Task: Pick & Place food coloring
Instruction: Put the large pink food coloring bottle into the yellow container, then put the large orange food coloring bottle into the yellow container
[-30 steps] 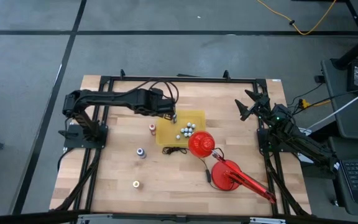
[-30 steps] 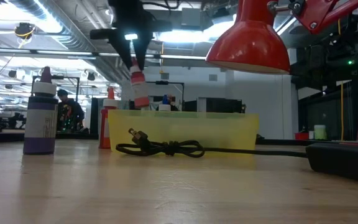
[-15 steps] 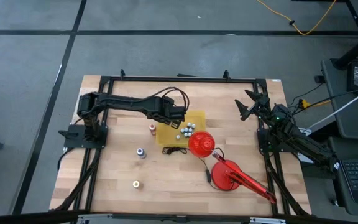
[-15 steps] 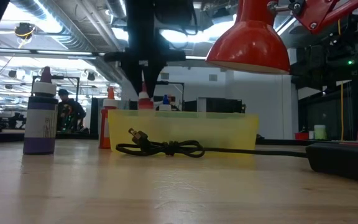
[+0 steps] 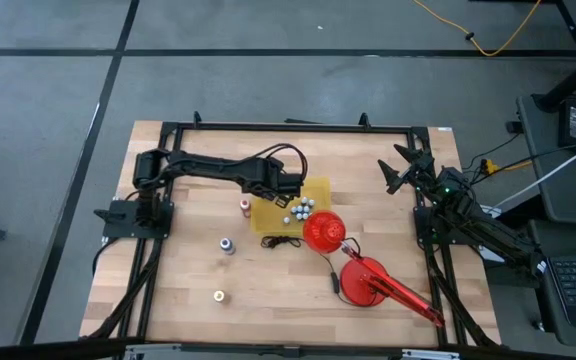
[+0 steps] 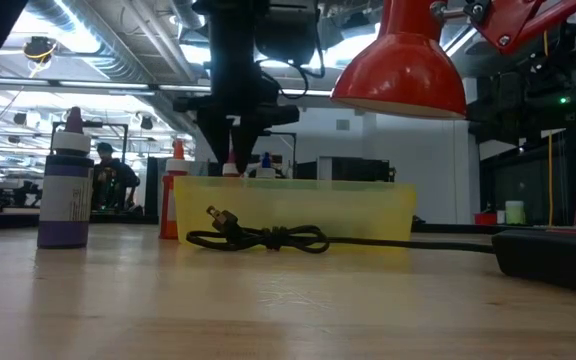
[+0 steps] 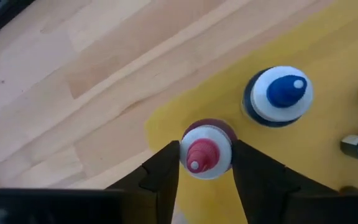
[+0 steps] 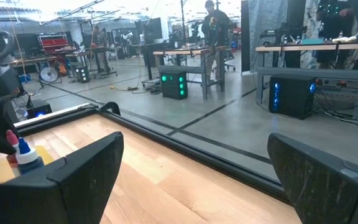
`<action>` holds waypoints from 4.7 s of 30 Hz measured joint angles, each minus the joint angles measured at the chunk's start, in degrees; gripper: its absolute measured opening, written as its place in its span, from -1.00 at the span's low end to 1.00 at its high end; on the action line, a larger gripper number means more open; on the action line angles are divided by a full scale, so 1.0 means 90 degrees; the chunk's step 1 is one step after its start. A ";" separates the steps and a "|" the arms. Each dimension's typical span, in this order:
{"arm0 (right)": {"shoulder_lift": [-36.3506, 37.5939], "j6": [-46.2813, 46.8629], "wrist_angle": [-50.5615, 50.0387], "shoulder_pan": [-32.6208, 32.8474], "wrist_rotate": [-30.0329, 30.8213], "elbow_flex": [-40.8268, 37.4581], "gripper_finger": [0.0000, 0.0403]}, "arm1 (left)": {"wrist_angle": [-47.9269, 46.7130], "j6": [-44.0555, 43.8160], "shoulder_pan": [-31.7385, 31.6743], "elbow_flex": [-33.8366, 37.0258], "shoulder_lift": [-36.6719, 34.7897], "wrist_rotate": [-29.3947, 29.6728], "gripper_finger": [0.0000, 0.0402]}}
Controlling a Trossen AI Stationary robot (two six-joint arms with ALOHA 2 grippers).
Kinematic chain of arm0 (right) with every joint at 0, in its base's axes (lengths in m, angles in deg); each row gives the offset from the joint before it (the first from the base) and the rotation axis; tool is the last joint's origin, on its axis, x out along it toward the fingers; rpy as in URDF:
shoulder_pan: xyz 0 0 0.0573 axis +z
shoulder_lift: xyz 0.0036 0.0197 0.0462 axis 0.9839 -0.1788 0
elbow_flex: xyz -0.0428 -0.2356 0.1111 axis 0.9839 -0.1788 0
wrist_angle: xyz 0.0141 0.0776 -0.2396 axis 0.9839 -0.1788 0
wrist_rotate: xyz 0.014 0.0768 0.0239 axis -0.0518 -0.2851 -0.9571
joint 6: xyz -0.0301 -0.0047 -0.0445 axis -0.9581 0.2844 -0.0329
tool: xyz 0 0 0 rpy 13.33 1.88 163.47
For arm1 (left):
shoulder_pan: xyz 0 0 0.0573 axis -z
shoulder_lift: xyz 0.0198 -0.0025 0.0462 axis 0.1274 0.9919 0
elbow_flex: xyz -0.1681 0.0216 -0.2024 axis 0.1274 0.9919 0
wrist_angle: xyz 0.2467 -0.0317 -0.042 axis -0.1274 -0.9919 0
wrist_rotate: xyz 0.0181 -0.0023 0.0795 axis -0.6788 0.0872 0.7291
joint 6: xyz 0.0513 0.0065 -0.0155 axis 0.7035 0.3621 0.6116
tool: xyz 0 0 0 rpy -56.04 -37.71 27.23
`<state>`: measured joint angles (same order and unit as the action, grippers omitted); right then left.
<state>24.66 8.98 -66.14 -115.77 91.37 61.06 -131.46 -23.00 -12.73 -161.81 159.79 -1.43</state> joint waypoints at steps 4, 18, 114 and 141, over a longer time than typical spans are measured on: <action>0.0000 0.0000 -0.0001 0.0000 0.0000 0.0000 0.98 | -0.0028 -0.0004 0.0000 -0.0002 -0.0100 0.0170 -0.24; -0.0002 0.0000 -0.0002 0.0000 0.0000 0.0000 0.98 | -0.0690 0.0173 0.0419 -0.0005 -0.1058 0.0293 0.25; 0.0000 0.0001 -0.0002 0.0000 0.0000 0.0000 0.98 | -0.0788 0.4756 0.0561 0.0879 -0.2771 -0.2252 -0.39; 0.0000 0.0000 0.0000 0.0000 0.0001 0.0000 0.98 | -0.0914 0.5862 0.0306 -0.1505 -0.0145 -0.2065 -0.40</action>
<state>24.66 8.98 -66.14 -115.77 91.38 61.06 -139.69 29.76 -9.98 -175.35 158.49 -20.02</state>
